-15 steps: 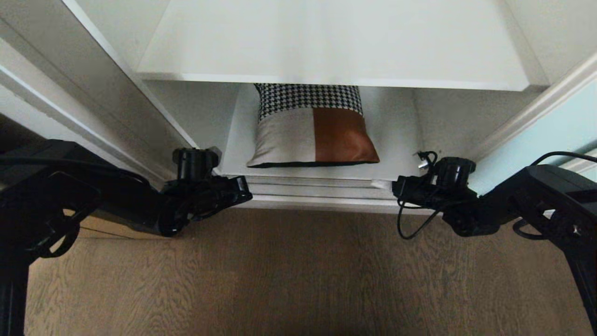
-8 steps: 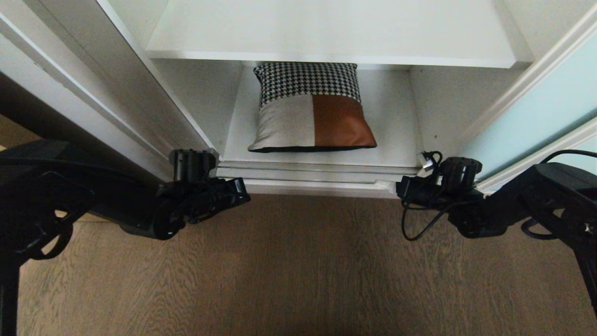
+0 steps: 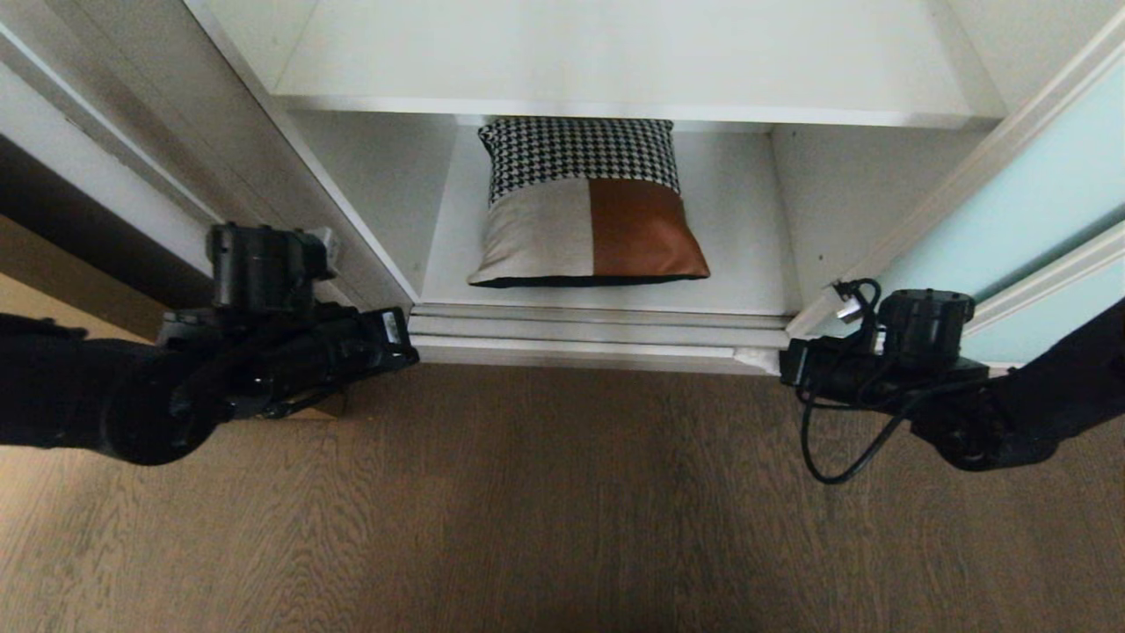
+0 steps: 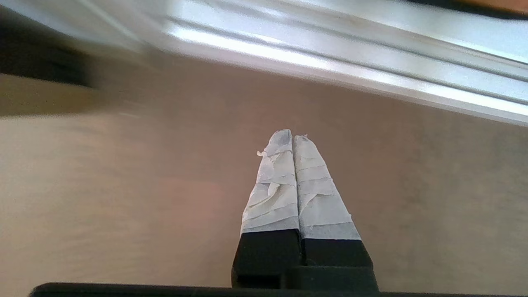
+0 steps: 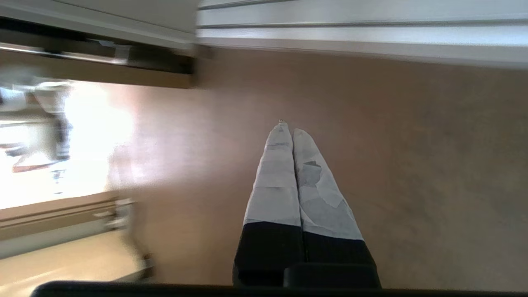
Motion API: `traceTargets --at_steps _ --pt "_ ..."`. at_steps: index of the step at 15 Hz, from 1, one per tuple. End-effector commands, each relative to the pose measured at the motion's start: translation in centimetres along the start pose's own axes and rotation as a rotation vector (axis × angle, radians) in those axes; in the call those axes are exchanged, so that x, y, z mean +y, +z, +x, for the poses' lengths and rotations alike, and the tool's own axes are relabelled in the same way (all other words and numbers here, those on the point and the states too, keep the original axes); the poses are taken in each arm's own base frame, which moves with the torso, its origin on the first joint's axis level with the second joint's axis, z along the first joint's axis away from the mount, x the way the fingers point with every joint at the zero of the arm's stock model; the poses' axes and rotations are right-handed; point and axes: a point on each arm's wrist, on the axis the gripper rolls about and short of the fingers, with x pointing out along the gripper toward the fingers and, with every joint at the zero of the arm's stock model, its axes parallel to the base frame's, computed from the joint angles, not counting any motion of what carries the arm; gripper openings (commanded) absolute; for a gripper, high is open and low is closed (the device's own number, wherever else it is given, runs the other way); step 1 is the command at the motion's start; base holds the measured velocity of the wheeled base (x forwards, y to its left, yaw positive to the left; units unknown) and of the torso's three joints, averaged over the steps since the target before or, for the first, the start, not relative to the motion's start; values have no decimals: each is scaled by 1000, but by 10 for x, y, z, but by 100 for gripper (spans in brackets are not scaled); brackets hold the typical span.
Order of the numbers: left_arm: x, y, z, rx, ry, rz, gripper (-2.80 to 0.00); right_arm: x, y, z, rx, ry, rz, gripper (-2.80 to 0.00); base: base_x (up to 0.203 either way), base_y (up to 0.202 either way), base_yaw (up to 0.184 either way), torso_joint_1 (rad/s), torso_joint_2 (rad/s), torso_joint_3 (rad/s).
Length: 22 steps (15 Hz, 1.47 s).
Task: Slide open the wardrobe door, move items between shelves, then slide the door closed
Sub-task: Close the door
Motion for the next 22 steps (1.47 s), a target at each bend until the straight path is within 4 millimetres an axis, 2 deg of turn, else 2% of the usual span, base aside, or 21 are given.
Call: traceTargets --at_steps 1,3,6,8,10,13,16,21,22 --pt "2 37 -78 -143 32 27 -280 49 20 -48 -69 -30 -96 -280 0 0 0 0 0 0" --pt "10 39 -125 -171 100 72 -280 75 20 -82 -83 -69 -134 -280 0 0 0 0 0 0" --pt "37 23 -192 -243 249 99 -280 106 9 -130 -106 -187 -170 -280 0 0 0 0 0 0" --pt "53 3 -229 -301 350 92 -280 120 -6 -157 -116 -232 -174 -280 0 0 0 0 0 0" --pt "60 -21 -264 -375 394 77 -280 135 -16 -181 -141 -241 -188 -280 0 0 0 0 0 0" --pt "64 -63 -302 -477 386 71 -280 161 -25 -218 -165 -241 -199 -280 0 0 0 0 0 0" --pt "69 -111 -319 -497 347 88 -280 182 -40 -250 -182 -239 -206 -280 0 0 0 0 0 0" --pt "86 -193 -299 -369 284 167 -280 200 -70 -287 -213 -232 -222 -280 0 0 0 0 0 0" --pt "88 -204 -295 -356 272 200 -280 203 -76 -294 -222 -230 -226 -280 0 0 0 0 0 0"
